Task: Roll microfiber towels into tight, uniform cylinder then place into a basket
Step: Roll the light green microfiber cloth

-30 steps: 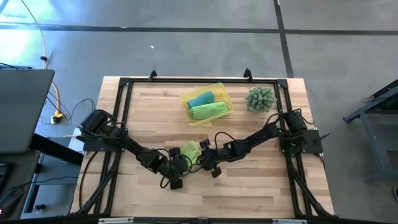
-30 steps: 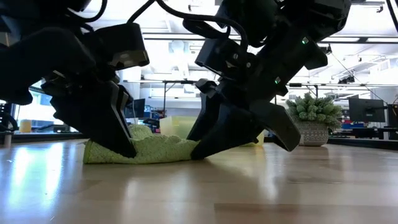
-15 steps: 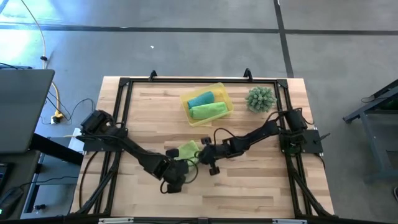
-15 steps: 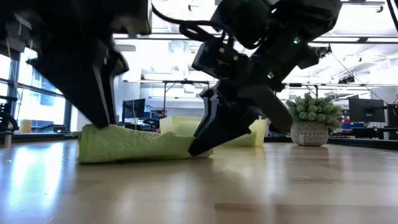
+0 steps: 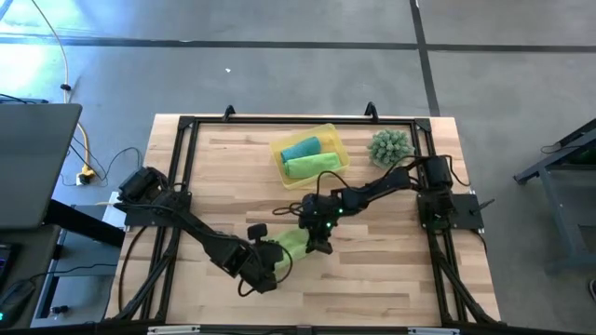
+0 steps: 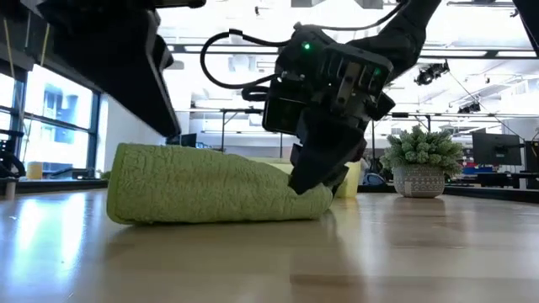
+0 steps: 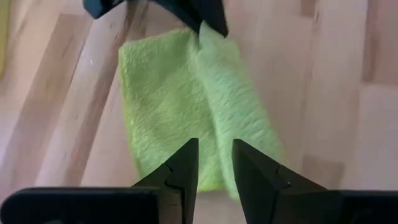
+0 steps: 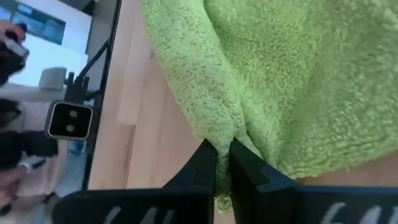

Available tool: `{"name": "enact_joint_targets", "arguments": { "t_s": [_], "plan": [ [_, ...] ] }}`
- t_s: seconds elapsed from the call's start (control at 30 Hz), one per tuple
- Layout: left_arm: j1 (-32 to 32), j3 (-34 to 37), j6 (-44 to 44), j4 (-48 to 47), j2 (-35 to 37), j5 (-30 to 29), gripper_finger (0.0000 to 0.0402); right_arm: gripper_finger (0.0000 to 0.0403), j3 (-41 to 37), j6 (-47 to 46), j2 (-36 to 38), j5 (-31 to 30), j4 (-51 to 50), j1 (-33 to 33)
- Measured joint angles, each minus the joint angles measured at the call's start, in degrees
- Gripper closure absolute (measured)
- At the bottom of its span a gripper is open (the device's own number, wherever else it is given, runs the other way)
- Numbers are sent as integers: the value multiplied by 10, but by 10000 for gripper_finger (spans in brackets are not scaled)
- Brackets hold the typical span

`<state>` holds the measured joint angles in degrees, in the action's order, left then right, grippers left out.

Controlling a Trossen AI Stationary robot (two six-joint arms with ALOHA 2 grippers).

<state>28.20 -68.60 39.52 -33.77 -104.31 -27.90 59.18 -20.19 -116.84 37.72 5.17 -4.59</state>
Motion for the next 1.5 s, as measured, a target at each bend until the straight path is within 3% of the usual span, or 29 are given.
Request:
{"name": "enact_joint_targets", "arguments": {
  "t_s": [0.3,0.53,0.93,1.07,1.27,1.5],
  "plan": [
    [8,-1,-11,80,-4,6,281,398,0,-16,0,-4,-2,1],
    [7,-1,-7,80,-60,32,246,398,0,-18,0,-21,-3,0],
    [7,-3,39,81,-105,52,250,391,0,13,0,-43,-7,-4],
    [7,-3,43,79,-105,54,269,364,0,86,7,-41,-9,-7],
    [7,-2,45,84,-106,54,290,290,-3,179,64,-67,-75,-3],
    [6,-1,48,82,-107,48,295,253,-3,292,151,-181,-167,-29]
  ]
}}
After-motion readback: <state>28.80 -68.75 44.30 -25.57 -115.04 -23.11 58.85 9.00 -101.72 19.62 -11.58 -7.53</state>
